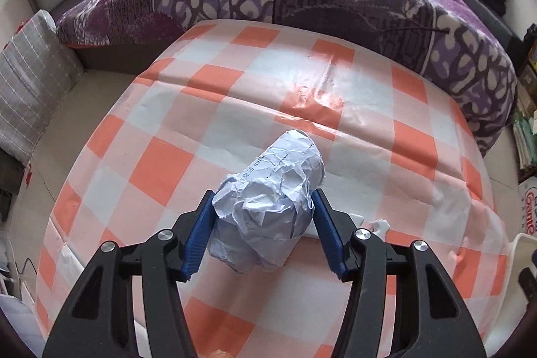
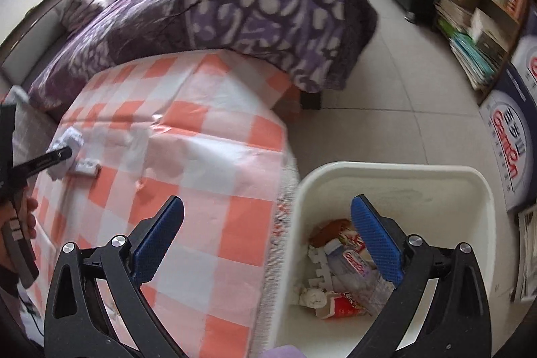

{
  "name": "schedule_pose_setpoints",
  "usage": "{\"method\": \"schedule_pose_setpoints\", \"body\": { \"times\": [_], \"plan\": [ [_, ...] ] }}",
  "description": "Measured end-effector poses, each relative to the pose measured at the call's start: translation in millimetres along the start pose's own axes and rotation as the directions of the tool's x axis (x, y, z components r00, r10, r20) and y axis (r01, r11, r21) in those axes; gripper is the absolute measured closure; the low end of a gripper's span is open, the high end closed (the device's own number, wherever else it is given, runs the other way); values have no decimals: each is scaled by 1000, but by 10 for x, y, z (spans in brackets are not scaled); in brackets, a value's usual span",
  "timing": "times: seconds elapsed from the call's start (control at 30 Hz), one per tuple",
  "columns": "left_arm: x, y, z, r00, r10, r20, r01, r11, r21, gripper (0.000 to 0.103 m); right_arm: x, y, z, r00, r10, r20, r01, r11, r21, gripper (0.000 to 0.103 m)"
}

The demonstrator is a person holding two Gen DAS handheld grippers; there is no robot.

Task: Collect trash
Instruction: 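Grasp the crumpled light blue paper with the left gripper, then grasp the pink fuzzy hook strip with the right gripper and lift it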

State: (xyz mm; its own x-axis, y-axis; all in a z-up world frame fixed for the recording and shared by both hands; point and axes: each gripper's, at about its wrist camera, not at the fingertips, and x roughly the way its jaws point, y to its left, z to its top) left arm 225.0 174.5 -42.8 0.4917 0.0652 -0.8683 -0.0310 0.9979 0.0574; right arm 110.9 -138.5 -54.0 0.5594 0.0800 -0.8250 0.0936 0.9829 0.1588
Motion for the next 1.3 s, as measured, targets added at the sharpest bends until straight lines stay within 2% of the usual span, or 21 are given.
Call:
{"method": "schedule_pose_setpoints", "body": {
  "times": [0.07,0.17,0.3,0.4,0.5,0.57,0.6,0.63,0.67,0.7,0.73,0.77,0.8,0.9,1.07,1.3],
  "plan": [
    [-97,148,-11,1000,6,12,-6,1000,-21,46,125,380,66,998,66,-11,-66,993,-101,7],
    [-199,486,-42,1000,-6,11,7,995,-98,46,308,895,156,987,152,-53,-159,968,-193,7],
    [-246,956,-130,1000,-7,-4,6,977,-212,46,586,1621,299,966,231,-119,-258,909,-326,7],
    [-256,1217,-212,1000,-5,-14,1,965,-264,46,749,2033,352,961,229,-153,-273,867,-417,7],
    [-269,1444,-263,1000,-3,-16,-2,951,-309,46,873,2319,323,966,190,-174,-253,828,-501,8],
    [-288,1538,-280,1000,-15,-12,10,943,-332,46,954,2428,293,970,158,-187,-235,811,-535,13],
    [-306,1571,-291,1000,-22,-9,18,940,-341,46,1021,2478,274,970,139,-201,-229,808,-543,21],
    [-321,1597,-288,1000,-30,-4,26,938,-346,46,1049,2483,265,968,132,-211,-228,810,-540,32],
    [-335,1612,-283,999,-35,0,33,937,-347,46,1046,2487,252,971,131,-199,-220,812,-541,33],
    [-348,1612,-280,999,-37,4,36,937,-346,46,1023,2486,248,973,134,-186,-215,814,-540,42],
    [-361,1613,-279,999,-38,8,38,938,-345,46,1012,2460,252,975,135,-178,-211,820,-532,64],
    [-368,1607,-275,999,-39,10,40,938,-343,46,1002,2442,258,974,138,-180,-213,830,-516,75],
    [-371,1596,-271,999,-40,11,42,938,-344,46,992,2405,271,973,138,-185,-213,846,-488,81],
    [-397,1558,-264,999,-42,14,44,939,-342,46,960,2308,267,978,127,-165,-189,878,-440,81],
    [-519,1513,-275,998,-43,39,53,943,-329,46,811,2209,212,982,138,-131,-179,903,-391,81],
    [-735,1447,-249,995,-43,88,71,932,-355,46,522,2068,257,989,138,-53,-148,937,-315,81]
  ]
}}
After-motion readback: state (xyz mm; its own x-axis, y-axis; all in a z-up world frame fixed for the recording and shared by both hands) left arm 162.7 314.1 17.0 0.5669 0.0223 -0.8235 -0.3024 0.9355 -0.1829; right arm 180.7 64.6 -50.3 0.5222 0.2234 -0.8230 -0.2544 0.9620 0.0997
